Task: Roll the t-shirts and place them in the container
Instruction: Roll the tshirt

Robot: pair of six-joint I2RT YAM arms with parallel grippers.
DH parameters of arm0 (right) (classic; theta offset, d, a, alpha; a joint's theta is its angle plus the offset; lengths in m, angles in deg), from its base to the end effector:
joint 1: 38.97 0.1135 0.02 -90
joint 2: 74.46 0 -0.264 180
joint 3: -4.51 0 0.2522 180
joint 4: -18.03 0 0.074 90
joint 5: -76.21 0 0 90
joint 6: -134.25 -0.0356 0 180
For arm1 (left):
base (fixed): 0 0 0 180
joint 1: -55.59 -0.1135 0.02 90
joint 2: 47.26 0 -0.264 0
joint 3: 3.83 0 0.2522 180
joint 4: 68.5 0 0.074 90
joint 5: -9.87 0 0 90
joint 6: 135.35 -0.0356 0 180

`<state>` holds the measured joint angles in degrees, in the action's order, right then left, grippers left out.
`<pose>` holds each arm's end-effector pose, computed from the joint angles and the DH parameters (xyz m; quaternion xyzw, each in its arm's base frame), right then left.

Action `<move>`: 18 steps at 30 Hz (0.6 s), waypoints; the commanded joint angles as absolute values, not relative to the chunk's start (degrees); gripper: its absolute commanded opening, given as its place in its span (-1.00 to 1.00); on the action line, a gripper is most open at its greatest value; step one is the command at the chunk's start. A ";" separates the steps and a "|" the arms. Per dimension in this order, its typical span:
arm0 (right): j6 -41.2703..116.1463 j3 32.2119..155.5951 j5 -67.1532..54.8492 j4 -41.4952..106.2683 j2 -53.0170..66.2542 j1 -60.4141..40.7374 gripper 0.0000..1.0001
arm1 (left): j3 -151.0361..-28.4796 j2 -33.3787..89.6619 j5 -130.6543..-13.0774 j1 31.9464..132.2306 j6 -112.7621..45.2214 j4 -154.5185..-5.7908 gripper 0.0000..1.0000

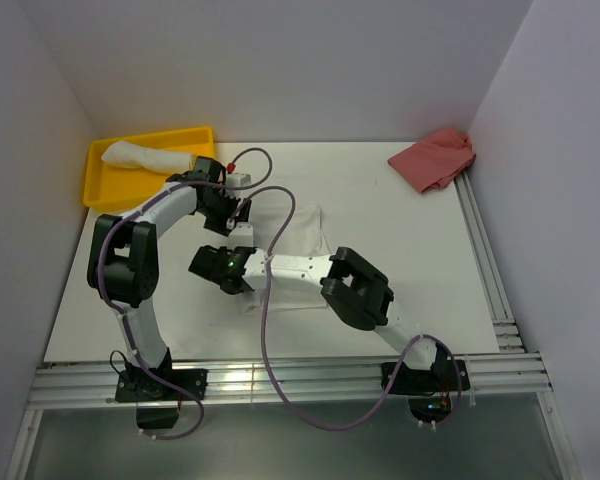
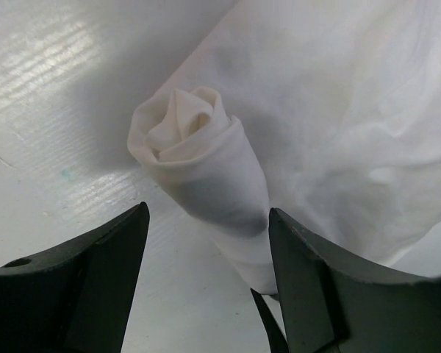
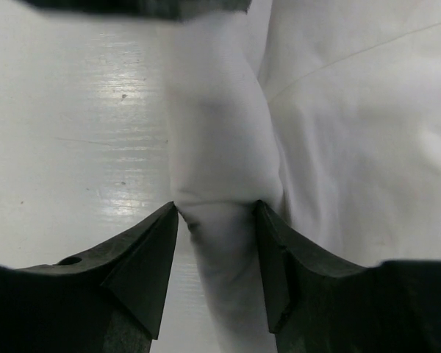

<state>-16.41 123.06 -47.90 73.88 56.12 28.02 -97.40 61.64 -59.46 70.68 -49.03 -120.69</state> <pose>0.2050 0.4316 0.1656 0.0044 0.9399 0.0376 0.3392 0.3731 -0.1136 0.1974 0.1918 0.9463 -0.1942 0.1733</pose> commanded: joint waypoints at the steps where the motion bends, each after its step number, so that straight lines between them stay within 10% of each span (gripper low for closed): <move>1: -17.89 121.90 -46.85 78.11 57.91 28.36 0.03 | -100.38 60.75 -59.12 70.88 -49.31 -121.28 0.44; 7: -16.74 109.20 -40.09 63.29 50.98 26.60 -0.39 | -100.56 59.79 -58.24 70.62 -49.65 -121.98 0.47; 18: -22.35 78.32 -16.54 16.73 37.87 18.79 -0.45 | -100.21 57.68 -54.55 69.39 -50.71 -123.48 0.54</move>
